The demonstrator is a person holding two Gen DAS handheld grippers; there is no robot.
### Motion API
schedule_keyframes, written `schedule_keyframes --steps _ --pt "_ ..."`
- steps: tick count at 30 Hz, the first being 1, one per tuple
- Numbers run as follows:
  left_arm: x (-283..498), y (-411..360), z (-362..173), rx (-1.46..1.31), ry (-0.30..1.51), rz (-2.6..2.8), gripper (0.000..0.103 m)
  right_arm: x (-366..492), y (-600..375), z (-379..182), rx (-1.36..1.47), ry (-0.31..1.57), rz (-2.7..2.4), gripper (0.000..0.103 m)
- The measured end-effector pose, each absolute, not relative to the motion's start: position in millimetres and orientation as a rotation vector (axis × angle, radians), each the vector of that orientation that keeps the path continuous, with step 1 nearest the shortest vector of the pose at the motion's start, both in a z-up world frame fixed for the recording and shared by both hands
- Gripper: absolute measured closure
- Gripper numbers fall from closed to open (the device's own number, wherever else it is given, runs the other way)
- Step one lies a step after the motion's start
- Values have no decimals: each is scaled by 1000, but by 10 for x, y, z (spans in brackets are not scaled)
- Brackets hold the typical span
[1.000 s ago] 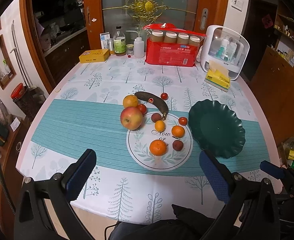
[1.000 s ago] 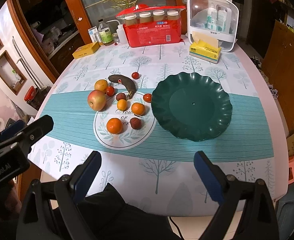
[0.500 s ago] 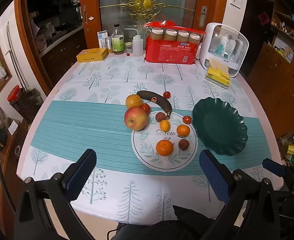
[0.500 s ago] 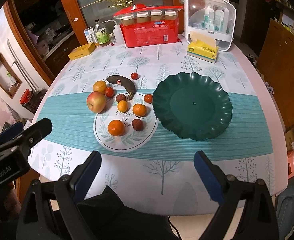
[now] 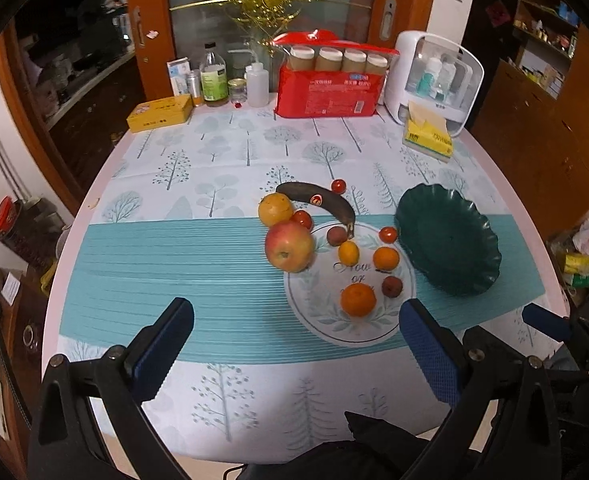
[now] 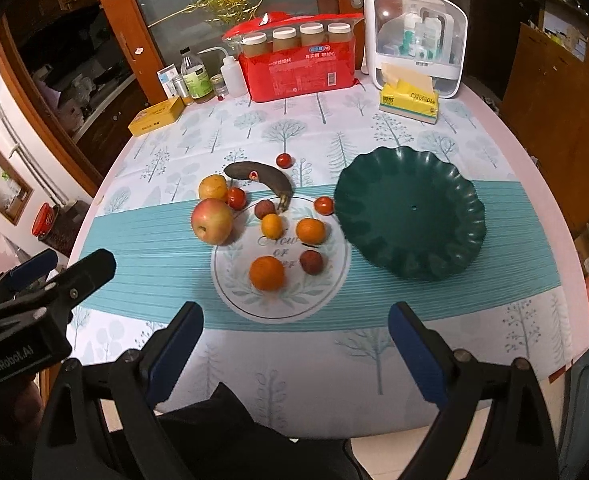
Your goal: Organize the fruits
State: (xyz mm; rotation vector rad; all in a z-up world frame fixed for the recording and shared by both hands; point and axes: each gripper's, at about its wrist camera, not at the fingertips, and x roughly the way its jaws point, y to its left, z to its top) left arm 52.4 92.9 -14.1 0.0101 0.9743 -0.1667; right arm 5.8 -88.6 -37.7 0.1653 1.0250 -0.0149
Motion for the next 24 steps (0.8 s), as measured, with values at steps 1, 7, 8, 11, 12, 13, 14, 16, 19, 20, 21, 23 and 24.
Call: schedule_keyframes --steps 1,7,8,11,12,13,14,16,19,20,21,23,24 --pt "575 973 -149 16 984 -178 1 78 -829 -383 171 1027 -25 8" --pt "875 1170 -207 57 1015 -245 1 233 -589 -430 208 1028 -46 8" --pt "923 1183 -225 62 1021 -254 1 255 -564 -447 209 1027 -48 8" --pt "1084 1225 -295 71 1042 -278 1 343 -468 -510 195 1022 -56 8" --pt "1149 1232 -332 72 1051 -289 1 381 -444 -537 187 1022 -65 8" --pt "1194 1227 -360 76 1058 -294 1 413 -430 -565 184 1020 -67 8" --pt "1244 1220 -395 81 1066 -298 1 437 -431 -595 183 1019 -63 8" --pt "1364 1201 -479 87 1085 -304 1 497 -419 -671 179 1024 -53 8" --pt "1546 1146 -630 92 1122 -314 1 582 -413 -780 183 1027 -20 8" --pt "1592 1129 -672 92 1131 -315 1 616 -413 -821 184 1033 -11 8" --pt "1662 1105 -732 93 1144 -315 1 657 -408 -873 180 1040 -6 9" --pt "1762 1073 -828 97 1158 -317 1 727 -402 -963 161 1049 -10 9" --pt "1816 1050 -876 95 1167 -321 1 773 -400 -1024 151 1059 -6 9"
